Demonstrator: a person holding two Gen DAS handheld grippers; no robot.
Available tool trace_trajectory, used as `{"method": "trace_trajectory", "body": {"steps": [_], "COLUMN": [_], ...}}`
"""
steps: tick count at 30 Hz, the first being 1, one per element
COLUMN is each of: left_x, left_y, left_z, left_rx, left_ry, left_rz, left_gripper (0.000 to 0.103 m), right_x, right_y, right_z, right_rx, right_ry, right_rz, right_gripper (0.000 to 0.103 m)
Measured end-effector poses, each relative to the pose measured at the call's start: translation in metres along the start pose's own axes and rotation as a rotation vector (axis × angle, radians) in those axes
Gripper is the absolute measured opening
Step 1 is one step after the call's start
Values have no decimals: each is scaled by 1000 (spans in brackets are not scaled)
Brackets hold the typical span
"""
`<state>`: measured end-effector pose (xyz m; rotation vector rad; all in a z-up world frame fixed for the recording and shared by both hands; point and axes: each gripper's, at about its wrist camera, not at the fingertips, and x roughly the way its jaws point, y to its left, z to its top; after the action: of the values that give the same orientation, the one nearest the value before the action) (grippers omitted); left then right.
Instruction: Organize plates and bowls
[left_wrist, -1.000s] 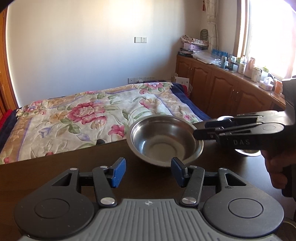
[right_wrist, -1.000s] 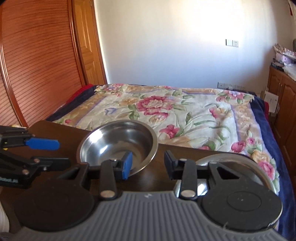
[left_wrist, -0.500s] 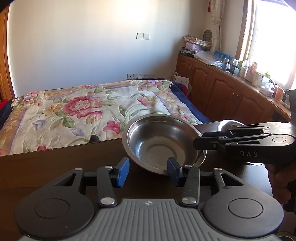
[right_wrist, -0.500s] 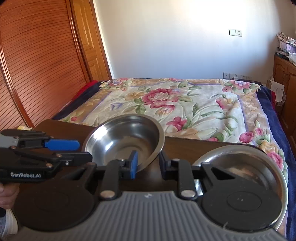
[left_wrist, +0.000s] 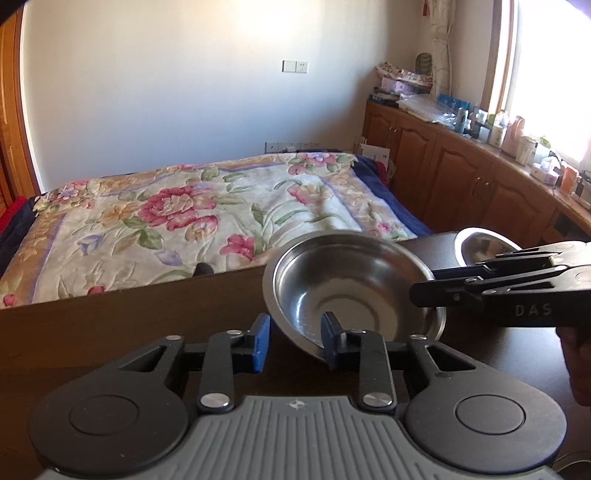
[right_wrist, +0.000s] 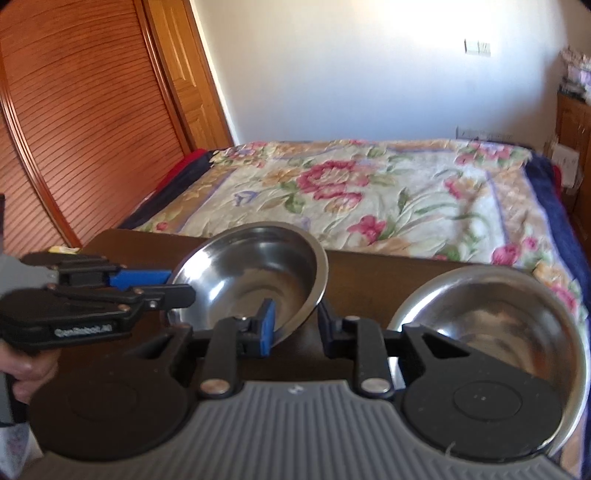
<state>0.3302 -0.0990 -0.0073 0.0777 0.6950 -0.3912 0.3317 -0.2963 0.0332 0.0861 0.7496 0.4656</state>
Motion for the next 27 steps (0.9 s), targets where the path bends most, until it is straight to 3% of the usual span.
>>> {"method": "trace_trajectory", "body": {"steps": [8, 11, 15, 27], "left_x": [4, -2, -19, -83], "left_y": [2, 2, -1, -25], "left_z": [-4, -4, -2, 6], "left_rx": [0, -14, -8, 44], "left_ry": [31, 34, 7, -102], "left_rz": [-1, 4, -15, -51], "left_gripper": [25, 20, 17, 17], "right_x": [9, 5, -10, -71], "right_y": [8, 6, 8, 26], "right_z": [-4, -5, -2, 3], "right_rx": [-4, 11, 14, -11], "right_ry": [29, 22, -12, -137], "right_rz": [-3, 2, -7, -38], "right_gripper": [24, 18, 13, 12]}}
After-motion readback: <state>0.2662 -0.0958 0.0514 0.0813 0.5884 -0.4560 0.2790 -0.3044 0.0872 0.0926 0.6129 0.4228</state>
